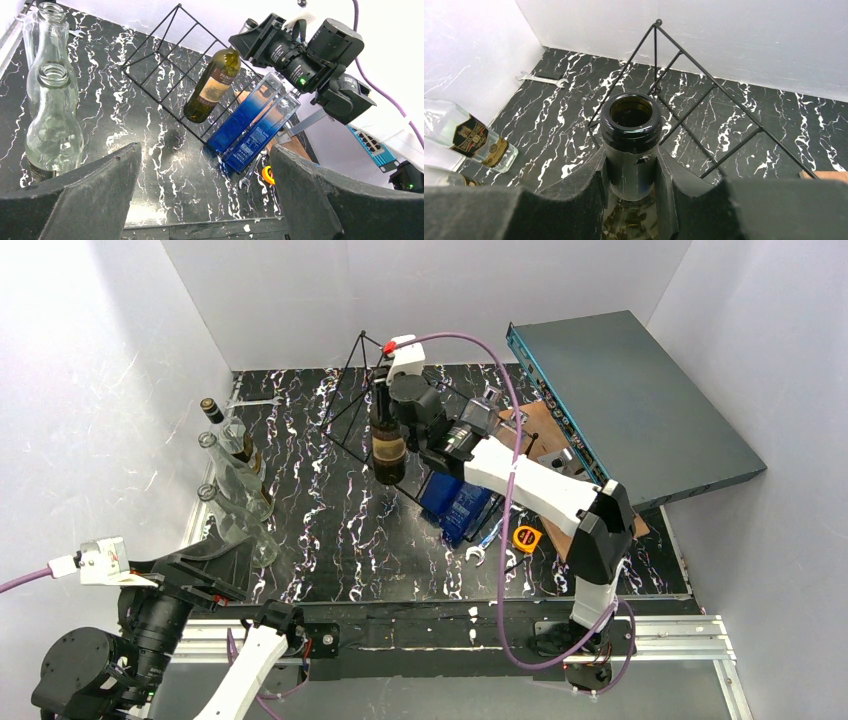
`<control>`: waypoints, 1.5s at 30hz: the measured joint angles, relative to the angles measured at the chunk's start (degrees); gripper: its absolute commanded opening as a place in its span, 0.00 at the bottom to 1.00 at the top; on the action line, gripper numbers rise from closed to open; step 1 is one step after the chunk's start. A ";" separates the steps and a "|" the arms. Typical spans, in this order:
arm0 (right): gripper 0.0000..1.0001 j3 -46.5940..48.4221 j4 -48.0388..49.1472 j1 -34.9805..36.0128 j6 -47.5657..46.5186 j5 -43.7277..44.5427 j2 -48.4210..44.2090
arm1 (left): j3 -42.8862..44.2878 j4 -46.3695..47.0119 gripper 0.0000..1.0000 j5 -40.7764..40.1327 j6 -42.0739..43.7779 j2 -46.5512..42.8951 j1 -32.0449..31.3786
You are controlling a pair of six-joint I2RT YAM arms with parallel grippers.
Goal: Put the wine bottle on the wine rack
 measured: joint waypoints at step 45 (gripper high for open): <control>0.01 -9.73 -6.14 -16.13 22.38 -13.44 0.00 | -0.72 0.87 0.99 1.51 -1.29 0.02 0.00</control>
